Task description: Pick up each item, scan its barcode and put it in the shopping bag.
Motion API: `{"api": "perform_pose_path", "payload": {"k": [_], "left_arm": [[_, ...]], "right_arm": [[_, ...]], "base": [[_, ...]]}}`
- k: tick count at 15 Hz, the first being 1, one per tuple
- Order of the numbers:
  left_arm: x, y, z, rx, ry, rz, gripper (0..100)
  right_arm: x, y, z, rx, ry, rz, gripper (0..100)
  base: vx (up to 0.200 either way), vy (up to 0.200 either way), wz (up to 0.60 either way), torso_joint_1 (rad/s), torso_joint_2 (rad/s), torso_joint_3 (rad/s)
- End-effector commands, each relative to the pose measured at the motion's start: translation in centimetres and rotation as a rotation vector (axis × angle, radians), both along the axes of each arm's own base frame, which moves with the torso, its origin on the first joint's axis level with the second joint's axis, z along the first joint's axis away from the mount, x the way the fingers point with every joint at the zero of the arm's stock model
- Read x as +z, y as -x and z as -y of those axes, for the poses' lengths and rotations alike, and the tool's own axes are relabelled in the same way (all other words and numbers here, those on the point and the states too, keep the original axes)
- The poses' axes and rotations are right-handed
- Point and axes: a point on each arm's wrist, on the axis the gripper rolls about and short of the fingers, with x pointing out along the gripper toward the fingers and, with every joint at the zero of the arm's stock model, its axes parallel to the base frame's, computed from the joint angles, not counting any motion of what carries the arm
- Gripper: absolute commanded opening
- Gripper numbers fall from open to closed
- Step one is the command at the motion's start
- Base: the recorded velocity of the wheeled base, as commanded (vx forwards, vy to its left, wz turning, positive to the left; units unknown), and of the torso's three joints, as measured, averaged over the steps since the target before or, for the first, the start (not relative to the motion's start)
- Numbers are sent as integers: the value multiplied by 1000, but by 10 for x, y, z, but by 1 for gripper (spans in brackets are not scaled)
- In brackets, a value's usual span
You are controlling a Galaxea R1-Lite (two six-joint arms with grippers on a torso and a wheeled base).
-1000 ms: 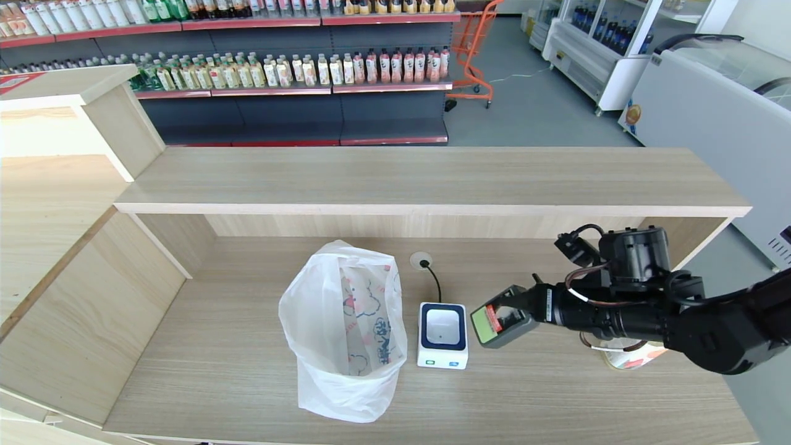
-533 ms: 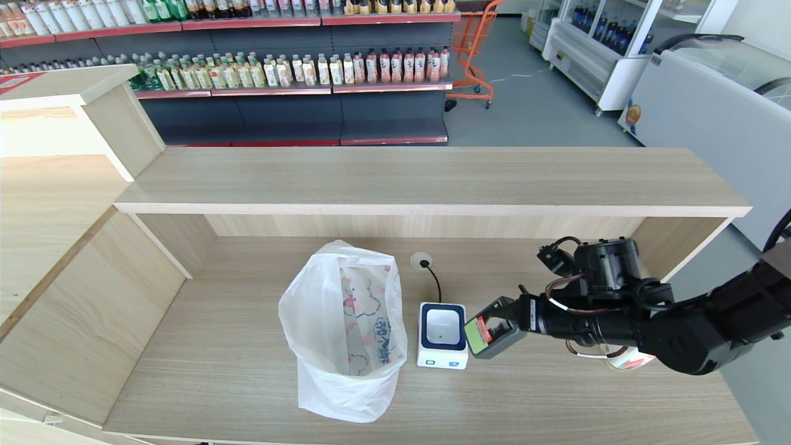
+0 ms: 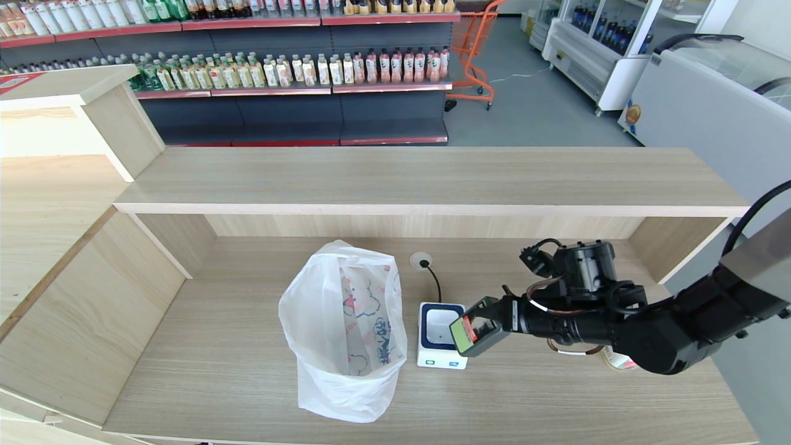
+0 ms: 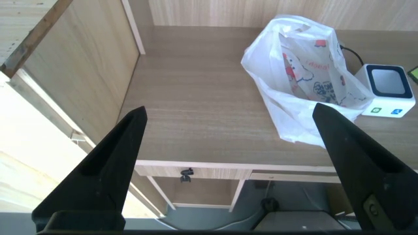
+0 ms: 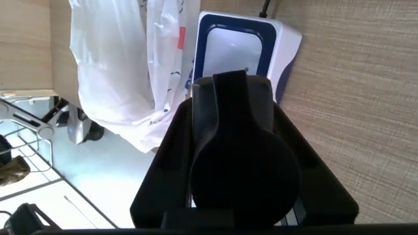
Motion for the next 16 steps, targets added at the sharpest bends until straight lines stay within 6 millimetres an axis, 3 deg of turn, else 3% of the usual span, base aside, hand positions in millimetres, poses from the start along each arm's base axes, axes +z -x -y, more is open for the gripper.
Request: {"api": "perform_pose_path", "payload": {"k": [1,5,10,16], "left_arm": [[0,0,0,1,0,0,100],[0,0,0,1,0,0,100],[0,0,0,-1,0,0,100],[0,0,0,1,0,0,100]], "right_arm": [[-7,-9,-13,7,10,3,0],[-17,-12,-22,-7,50,6,0],[-14,-12,-25,3,41,33,0],[-30,-12,-36,-20,75,51,0]], "base": [[0,0,0,0,0,0],[0,0,0,0,0,0],[0,0,0,0,0,0],[0,0,0,0,0,0]]}}
